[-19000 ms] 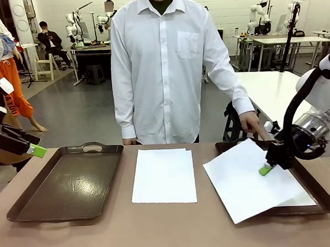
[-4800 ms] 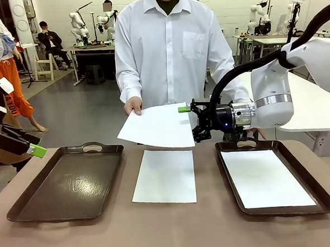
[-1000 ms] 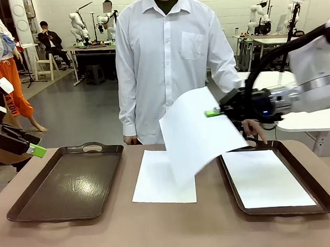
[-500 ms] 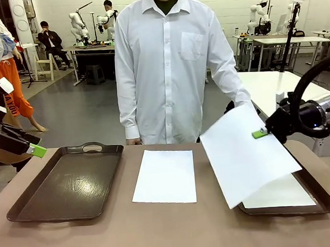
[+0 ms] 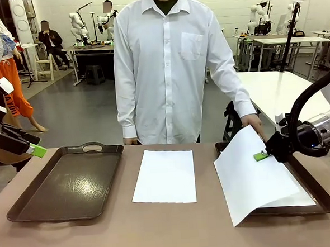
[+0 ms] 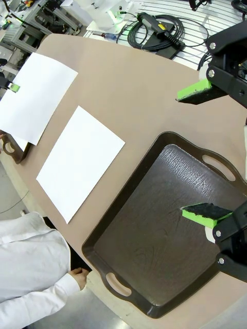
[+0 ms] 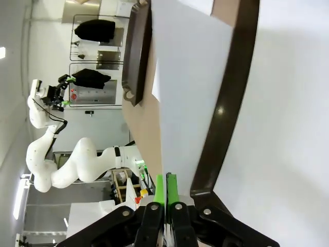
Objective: Sort the A4 documents.
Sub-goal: Place the A4 Paper in the designated Handle tray.
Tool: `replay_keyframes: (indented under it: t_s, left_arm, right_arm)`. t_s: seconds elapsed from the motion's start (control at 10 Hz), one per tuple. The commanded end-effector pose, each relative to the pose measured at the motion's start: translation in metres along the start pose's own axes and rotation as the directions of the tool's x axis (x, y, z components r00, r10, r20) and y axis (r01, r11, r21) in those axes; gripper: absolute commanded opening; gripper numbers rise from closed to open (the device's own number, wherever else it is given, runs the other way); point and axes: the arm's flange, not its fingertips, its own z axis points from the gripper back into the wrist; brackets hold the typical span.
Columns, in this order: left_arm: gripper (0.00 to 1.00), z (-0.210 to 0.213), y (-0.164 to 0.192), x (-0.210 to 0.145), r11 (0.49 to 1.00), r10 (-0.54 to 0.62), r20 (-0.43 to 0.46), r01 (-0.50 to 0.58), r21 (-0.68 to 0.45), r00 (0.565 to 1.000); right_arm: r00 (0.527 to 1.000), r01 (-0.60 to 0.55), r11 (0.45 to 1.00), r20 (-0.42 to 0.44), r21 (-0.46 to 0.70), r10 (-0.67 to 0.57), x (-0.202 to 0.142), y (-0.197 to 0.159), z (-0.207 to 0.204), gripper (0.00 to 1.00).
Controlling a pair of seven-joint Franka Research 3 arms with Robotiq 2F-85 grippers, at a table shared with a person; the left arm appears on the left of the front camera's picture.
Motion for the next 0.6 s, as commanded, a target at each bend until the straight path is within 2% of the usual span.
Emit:
replay_keyframes:
  t_s: [0.0, 0.5]
  left_arm:
    - [1.0, -0.001, 0.002, -0.002, 1.0, -0.013, 0.018, 0.013, -0.009, 1.0]
    - [1.0, -0.001, 0.002, -0.002, 1.0, -0.013, 0.018, 0.013, -0.009, 1.0]
  right_arm:
    - [1.0, -0.004, 0.998, 0.022, -0.063, 0.006, -0.002, -0.008, 0.017, 0.01]
    - [0.995, 0.093, 0.942, 0.071, -0.323, -0.074, 0.001, -0.025, 0.052, 0.01]
